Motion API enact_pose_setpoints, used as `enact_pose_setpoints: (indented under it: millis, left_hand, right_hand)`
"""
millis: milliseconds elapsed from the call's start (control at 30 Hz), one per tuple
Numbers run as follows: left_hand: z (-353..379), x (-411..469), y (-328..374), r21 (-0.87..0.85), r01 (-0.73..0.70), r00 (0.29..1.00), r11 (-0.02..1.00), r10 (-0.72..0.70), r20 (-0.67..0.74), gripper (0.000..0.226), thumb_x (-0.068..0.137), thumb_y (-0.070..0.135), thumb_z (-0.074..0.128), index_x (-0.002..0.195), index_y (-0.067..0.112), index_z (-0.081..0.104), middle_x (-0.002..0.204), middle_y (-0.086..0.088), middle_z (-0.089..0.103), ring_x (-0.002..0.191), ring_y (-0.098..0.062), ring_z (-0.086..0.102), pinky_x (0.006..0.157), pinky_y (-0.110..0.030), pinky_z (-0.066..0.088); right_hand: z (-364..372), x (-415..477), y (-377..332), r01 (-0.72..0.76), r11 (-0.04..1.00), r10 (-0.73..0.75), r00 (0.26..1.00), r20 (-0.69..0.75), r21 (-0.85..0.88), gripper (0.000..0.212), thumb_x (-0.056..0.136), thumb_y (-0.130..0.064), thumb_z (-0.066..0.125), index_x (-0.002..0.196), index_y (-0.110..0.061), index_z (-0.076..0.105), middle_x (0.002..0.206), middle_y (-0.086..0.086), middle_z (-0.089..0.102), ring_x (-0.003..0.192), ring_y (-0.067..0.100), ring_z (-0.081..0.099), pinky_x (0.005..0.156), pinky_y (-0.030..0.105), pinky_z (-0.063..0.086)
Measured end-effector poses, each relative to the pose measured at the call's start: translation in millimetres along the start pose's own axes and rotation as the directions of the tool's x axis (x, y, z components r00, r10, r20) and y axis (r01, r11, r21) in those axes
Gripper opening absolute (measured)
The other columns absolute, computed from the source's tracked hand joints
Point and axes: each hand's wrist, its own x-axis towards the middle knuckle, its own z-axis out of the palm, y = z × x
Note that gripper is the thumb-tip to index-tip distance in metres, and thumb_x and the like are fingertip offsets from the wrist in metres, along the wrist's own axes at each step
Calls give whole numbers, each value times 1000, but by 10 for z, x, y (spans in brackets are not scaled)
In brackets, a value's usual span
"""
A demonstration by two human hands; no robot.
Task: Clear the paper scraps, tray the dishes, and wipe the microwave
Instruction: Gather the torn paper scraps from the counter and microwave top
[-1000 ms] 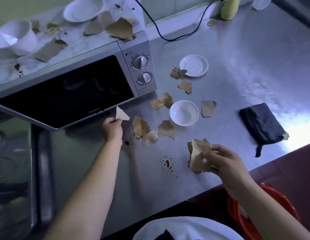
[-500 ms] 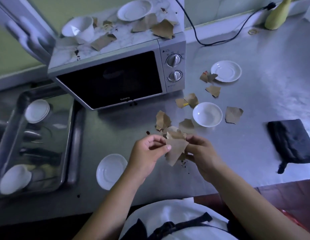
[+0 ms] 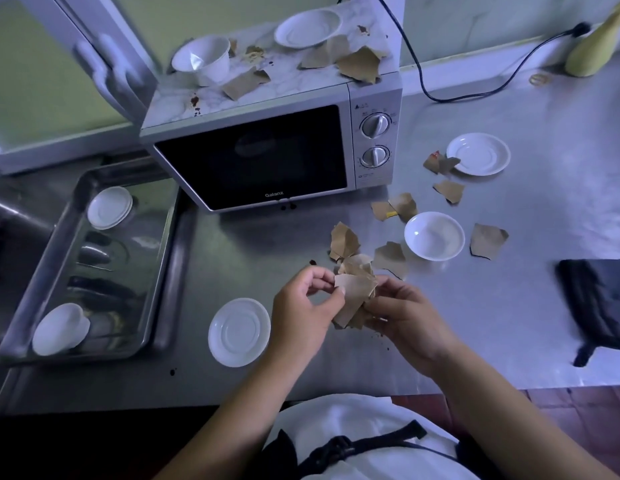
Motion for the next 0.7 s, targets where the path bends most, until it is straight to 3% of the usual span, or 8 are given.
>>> enact_pose_setpoints:
  millis: [133,233,300,400,500,600,700]
  left_hand:
    - [27,8,42,-77,-27,999,997,29,19,22,80,4,75,82,24,66,71,10,64,70,-11,63,67,-24,53]
    - [50,7,61,-92,-43,998,995,47,47,24,79,0,73,84,23,66,71,10,61,70,-10,61,68,-28,54]
    - [57,20,61,-109,-51,996,993,59,72,27,79,-1,73,88,24,65,72,11,60,70,-10,61,69,-26,53]
    - [66,66,51,-126,-47,991,991,62,118,31,79,1,76,94,25,63,74,13,59,71,-10,62,69,-24,53]
    - [99,118,39,-181,24,981,983,11,192,30,75,15,79,97,28,64,81,8,63,73,-10,64,66,-24,53]
    - [135,238,-50,-246,98,978,964,-48,203,25,76,26,77,99,23,68,82,9,70,76,-7,67,68,-20,54]
    - [147,467,-223,-200,117,985,973,-88,150,1,88,20,72,88,21,71,75,11,70,71,-4,64,70,-19,53]
  right_hand:
    - [-21,-19,-15,27,999,-28,1000,14,16,31,83,14,53,90,-9,70,88,17,69,81,35,66,76,38,57]
    - [-24,-54,-66,24,1000,-25,998,54,20,17,72,-4,67,84,-14,73,86,17,70,80,36,66,81,41,54]
    - [-53,-63,-76,13,999,-10,998,55,-42,20,74,-13,74,93,-10,72,90,21,70,82,36,66,83,41,51]
    - [-120,-35,-30,-4,995,-5,996,-87,-97,28,84,-6,71,110,3,64,98,16,72,87,28,67,79,35,52]
    - [-159,-21,-27,-11,997,-1,988,-157,-79,23,86,0,66,107,7,62,96,12,71,86,24,66,73,30,55]
    - [-221,-29,-62,-3,998,-9,978,-209,-60,11,87,3,63,96,-3,65,91,10,72,82,22,67,68,30,55]
    - [-317,-68,-86,8,999,-18,964,-264,-39,14,87,5,61,92,-8,65,89,9,71,80,21,66,69,31,55]
